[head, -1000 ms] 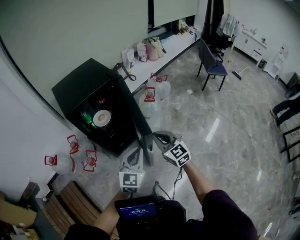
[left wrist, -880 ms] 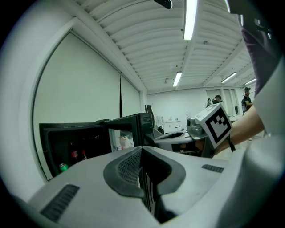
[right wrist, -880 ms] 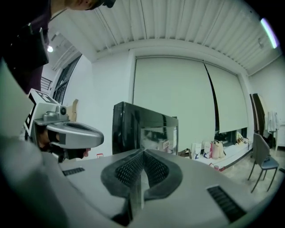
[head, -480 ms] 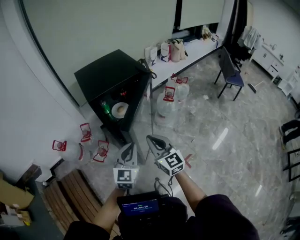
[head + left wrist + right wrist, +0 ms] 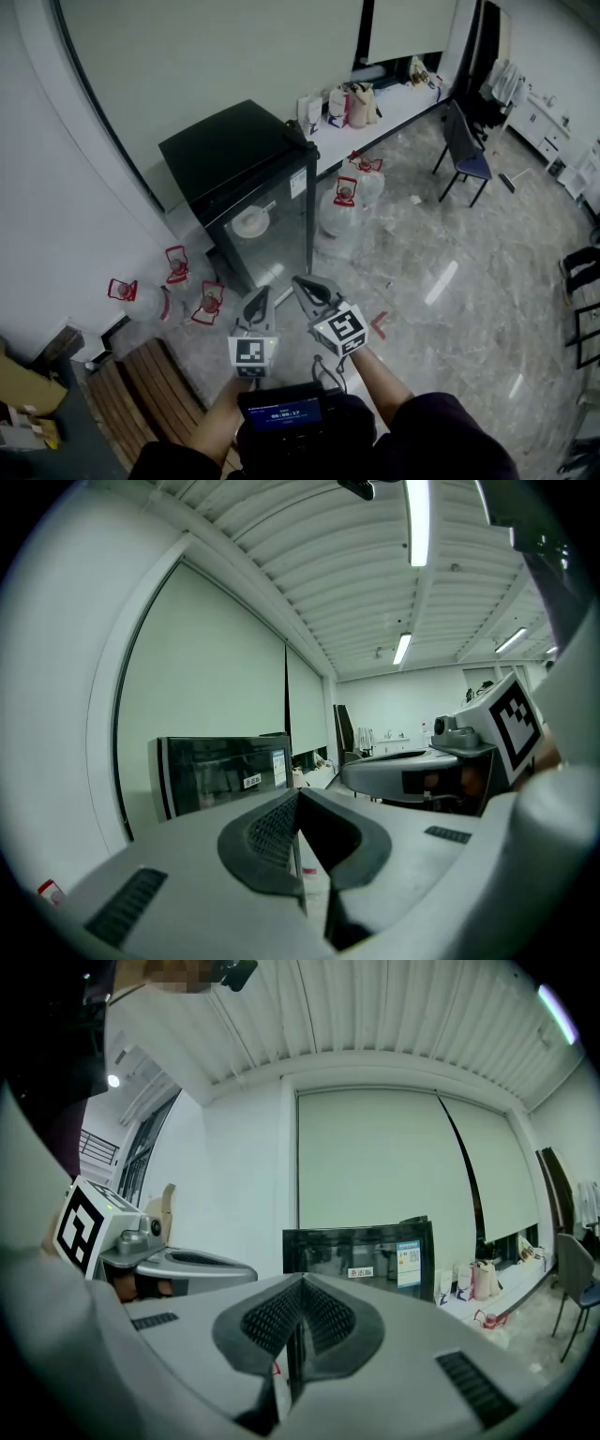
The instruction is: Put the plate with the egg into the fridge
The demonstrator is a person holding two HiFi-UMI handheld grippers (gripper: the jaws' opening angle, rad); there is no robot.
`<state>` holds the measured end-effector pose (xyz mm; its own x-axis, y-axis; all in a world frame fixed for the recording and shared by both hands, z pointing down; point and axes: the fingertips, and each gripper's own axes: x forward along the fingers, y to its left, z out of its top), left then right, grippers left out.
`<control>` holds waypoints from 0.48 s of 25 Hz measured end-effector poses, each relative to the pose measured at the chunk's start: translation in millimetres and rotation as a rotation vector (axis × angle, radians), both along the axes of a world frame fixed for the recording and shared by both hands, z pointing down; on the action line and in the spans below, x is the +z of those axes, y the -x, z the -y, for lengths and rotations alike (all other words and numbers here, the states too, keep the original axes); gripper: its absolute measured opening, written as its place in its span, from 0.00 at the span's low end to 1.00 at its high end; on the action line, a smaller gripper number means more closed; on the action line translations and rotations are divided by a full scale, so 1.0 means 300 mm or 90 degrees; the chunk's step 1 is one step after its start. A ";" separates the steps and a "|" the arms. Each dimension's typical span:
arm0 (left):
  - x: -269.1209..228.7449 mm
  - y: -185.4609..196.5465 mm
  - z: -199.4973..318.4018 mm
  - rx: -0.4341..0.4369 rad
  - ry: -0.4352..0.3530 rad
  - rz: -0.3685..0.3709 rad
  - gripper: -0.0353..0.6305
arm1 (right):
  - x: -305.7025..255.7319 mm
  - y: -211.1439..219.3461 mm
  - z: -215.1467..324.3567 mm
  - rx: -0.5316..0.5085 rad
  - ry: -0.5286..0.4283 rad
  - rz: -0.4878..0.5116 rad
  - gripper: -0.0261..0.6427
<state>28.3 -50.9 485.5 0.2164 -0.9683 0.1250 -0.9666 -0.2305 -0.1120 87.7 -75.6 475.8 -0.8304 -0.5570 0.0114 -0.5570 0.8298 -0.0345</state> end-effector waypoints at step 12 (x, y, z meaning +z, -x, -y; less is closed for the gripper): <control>0.203 0.292 0.059 -0.082 0.086 -0.011 0.07 | 0.050 -0.033 -0.048 0.006 0.045 0.005 0.05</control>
